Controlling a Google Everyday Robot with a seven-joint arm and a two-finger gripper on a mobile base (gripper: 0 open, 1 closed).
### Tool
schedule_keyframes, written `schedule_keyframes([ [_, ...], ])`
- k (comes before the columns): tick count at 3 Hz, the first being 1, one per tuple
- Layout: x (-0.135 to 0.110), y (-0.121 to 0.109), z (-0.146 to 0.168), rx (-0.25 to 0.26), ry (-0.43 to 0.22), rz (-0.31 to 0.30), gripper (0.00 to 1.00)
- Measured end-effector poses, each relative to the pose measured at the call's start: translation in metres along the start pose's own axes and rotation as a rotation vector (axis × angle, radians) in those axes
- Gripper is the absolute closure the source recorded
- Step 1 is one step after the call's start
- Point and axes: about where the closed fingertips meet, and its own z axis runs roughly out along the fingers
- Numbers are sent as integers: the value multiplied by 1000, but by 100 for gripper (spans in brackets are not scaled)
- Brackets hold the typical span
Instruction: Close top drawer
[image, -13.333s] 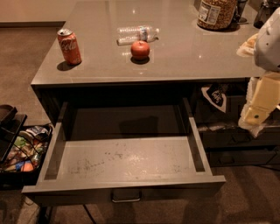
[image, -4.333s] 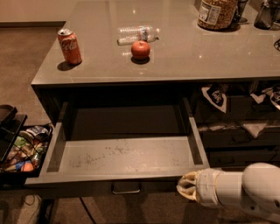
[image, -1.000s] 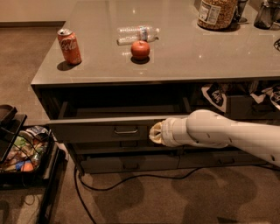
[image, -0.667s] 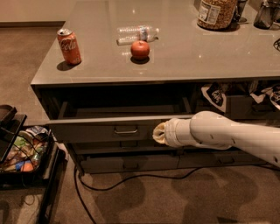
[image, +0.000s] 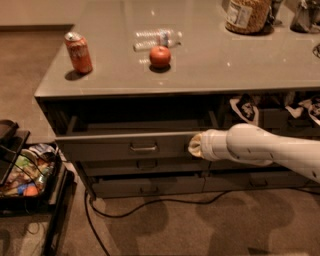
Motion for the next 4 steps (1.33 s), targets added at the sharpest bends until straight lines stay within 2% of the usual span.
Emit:
schedule_keyframes([
  [1,16,-12,19,6,22,9,100],
  [2,16,-11,18,5,22,9,100],
  [3,22,-36,39,9,36,-12,100],
  [4,22,-36,39,9,36,-13,100],
])
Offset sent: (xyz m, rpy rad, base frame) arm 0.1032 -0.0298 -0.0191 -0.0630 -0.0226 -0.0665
